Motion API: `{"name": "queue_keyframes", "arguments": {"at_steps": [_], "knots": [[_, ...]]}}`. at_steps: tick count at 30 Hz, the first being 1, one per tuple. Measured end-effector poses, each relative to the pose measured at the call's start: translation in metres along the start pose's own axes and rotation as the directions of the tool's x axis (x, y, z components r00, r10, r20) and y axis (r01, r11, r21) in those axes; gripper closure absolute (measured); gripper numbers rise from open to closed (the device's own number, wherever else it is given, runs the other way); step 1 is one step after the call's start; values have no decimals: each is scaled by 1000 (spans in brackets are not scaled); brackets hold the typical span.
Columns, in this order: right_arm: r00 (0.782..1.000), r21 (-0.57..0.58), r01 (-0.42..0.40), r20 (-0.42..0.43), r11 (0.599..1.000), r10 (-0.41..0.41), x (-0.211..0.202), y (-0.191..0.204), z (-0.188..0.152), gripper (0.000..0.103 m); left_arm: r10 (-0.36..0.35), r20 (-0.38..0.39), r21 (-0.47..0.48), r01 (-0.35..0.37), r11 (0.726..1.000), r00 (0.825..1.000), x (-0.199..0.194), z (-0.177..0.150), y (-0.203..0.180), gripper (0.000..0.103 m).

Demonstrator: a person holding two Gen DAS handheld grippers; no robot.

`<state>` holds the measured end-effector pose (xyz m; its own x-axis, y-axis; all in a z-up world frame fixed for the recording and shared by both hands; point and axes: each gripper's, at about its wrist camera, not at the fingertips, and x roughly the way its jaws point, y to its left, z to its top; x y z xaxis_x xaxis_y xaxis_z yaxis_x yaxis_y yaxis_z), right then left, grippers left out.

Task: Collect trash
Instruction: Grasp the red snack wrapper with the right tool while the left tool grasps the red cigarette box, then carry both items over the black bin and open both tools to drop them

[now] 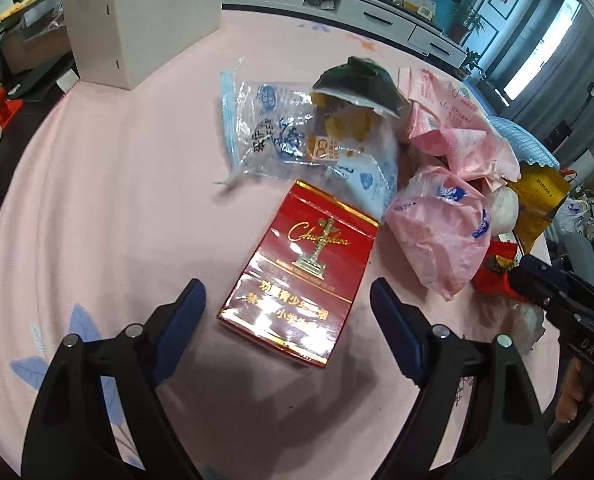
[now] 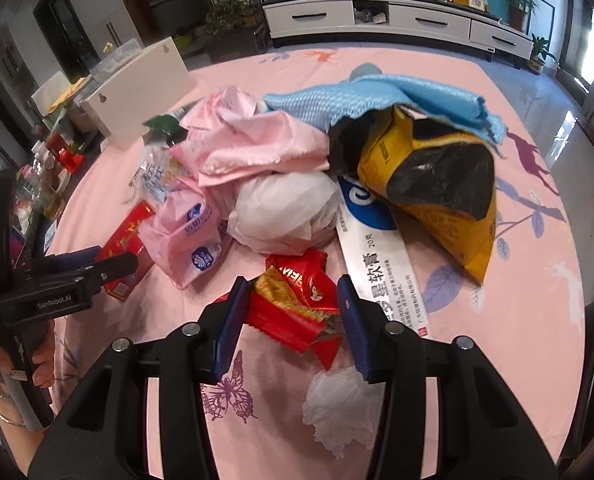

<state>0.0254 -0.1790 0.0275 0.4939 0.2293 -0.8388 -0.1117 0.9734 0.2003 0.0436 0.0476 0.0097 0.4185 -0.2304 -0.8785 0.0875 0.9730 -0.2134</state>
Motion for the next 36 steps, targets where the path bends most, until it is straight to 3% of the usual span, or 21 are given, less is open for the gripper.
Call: {"name": "queue_keyframes", "arguments": {"at_steps": [7,11,17,22,31,36], "knots": [[1000,-33,-2,-8,999,2,4,6,-4,56,7,27,0,-7,1000,1000,3,-7,1,34],[1000,-39,-28,-6,999,28,1,6,-7,77,4,27,-11,-4,1000,1000,-1,-15,-6,39],[998,-44,-55,0,998,55,-6,8,-13,82,-29,68,-8,30,1000,997,-24,-21,-8,42],[992,-30,-109,65,994,111,-36,4,-17,82,-82,139,-2,83,997,987,-62,-28,-14,42],[964,12,-108,244,994,102,-107,-25,-18,82,-176,262,83,159,984,949,-114,-29,-73,42],[932,109,-23,362,994,-18,-152,-66,-26,82,-325,290,207,273,940,900,-133,-34,-132,42]]}}
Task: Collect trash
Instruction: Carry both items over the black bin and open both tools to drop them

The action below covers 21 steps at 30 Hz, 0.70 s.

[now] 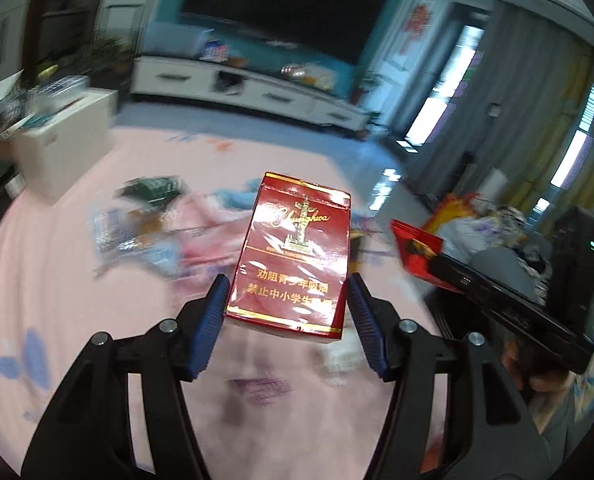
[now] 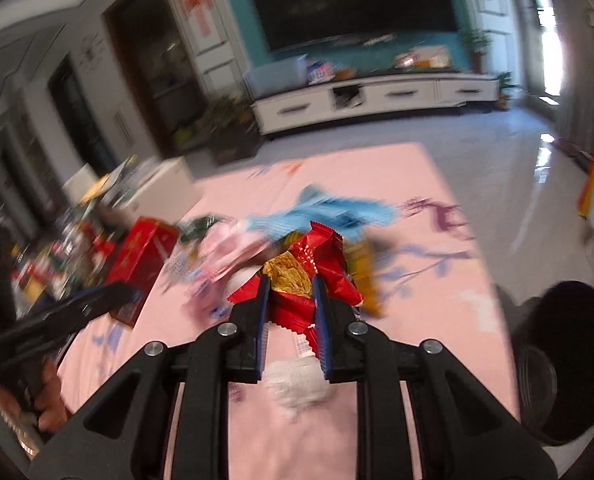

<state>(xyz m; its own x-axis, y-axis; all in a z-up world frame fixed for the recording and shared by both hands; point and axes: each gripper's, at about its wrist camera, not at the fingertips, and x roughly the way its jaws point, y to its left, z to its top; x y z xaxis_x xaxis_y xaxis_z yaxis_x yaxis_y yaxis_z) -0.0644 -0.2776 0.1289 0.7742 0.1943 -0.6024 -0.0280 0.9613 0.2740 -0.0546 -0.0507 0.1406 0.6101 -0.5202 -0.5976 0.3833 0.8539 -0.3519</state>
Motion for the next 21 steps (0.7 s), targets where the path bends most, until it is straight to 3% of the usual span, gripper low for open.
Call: {"name": "queue_keyframes", "arguments": {"at_steps": [4,9,15,21], "knots": [[988,80,131,75,988,-137,-31,-39,2,82,-134,-19,60,135,989,991,21,-3,-53,42],[945,218,274,121,937,-305,-68,-97,-5,82,-213,-106,108,225,968,971,61,-15,-111,42],[898,413,365,82,834,-433,-95,-169,-28,82,-307,-244,131,345,930,920,124,-36,-178,42],[868,529,420,2,737,-496,-104,-218,-56,81,-325,-360,155,399,903,875,181,-56,-232,42]]}}
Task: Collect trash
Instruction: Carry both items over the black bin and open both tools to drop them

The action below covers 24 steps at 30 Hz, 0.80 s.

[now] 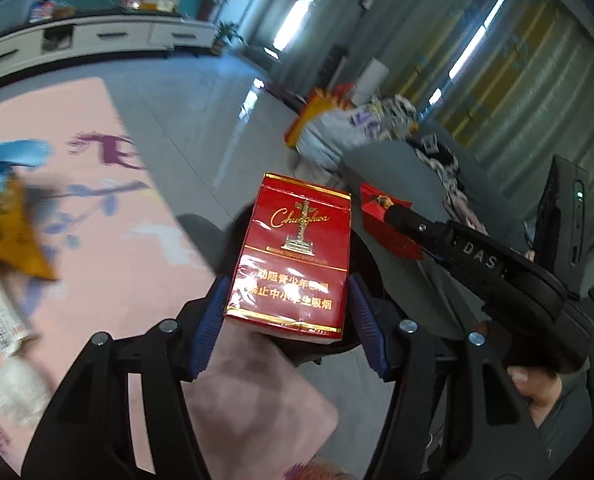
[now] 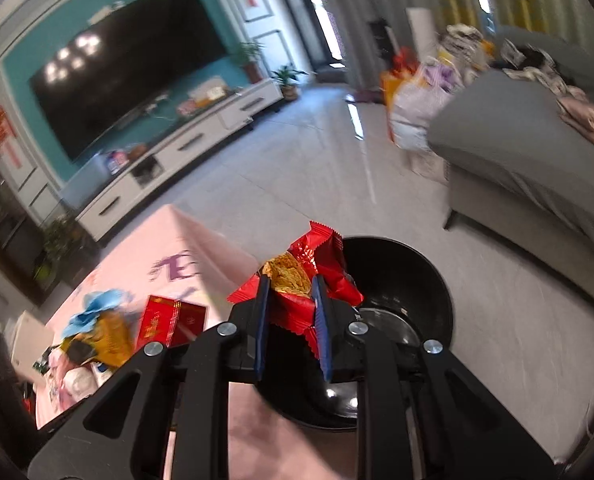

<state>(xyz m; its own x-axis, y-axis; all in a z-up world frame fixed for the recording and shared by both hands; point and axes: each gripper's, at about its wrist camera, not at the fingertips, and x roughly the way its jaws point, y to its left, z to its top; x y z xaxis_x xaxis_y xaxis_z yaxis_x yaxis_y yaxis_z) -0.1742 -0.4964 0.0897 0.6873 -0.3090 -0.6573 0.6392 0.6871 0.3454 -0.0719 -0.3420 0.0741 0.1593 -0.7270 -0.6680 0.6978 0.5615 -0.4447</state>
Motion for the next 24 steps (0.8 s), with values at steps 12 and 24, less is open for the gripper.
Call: {"name": "queue_keyframes", "arguments": {"at_steps": [12,24], "knots": [[987,134,120,-124,984,-104,39,-48,-5,81,11,-155,32,-7,999,988,88,-5,-18,42],[981,125,152,-140,980,-134,44,-56,-5,57,24,-169,73,-11,997,985,97,-6,-27,22]]}}
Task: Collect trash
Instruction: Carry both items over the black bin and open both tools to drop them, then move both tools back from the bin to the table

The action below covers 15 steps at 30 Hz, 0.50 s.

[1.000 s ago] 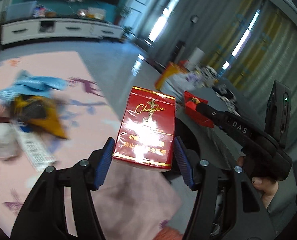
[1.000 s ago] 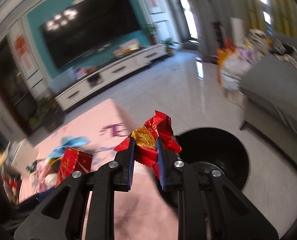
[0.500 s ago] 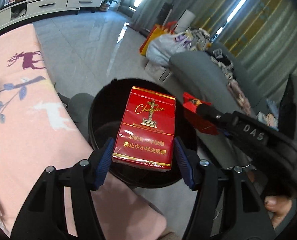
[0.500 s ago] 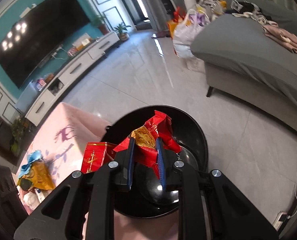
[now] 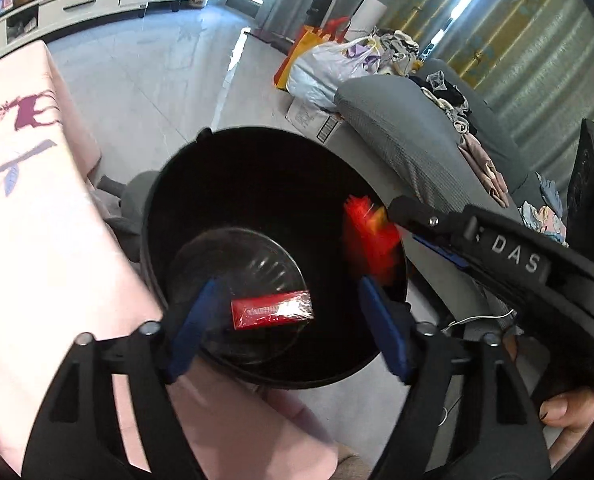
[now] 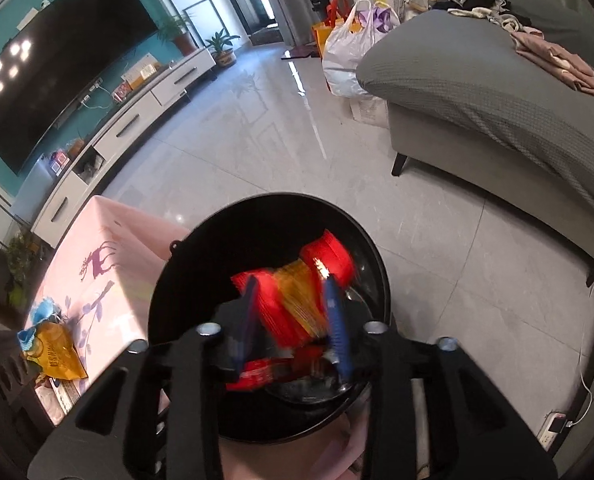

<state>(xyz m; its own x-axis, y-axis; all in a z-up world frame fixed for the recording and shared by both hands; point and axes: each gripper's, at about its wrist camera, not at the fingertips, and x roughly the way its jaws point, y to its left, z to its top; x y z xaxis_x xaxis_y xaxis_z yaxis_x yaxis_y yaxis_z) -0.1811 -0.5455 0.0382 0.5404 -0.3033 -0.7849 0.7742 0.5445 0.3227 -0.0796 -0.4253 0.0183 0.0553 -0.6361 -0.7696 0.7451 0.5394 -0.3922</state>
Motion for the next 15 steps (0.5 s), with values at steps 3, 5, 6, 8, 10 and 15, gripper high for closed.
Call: {"name": "queue_keyframes", "arguments": {"at_steps": [3,5,6,8,10,15], "knots": [[999,-3,1,38,1000,-1,-11,4,0,42,3,37,-3,-3,1000,999,-19,-1,4,13],[998,-22,0,62,1000,1,-20,11,1,34,7,58,-13,-6,1000,998,-33,-2,9,8],[997,-33,-1,73,999,4,-24,16,0,32,12,70,-21,-11,1000,997,-42,-3,12,6],[995,-54,-5,96,999,10,-33,26,0,25,29,101,-34,-25,999,994,-63,-7,20,4],[993,-82,-13,119,997,22,-42,37,-2,22,60,138,-50,-53,997,989,-87,-14,31,3],[983,-178,-31,175,984,62,-66,74,-12,12,165,230,-128,-138,982,959,-150,-34,66,3]]}}
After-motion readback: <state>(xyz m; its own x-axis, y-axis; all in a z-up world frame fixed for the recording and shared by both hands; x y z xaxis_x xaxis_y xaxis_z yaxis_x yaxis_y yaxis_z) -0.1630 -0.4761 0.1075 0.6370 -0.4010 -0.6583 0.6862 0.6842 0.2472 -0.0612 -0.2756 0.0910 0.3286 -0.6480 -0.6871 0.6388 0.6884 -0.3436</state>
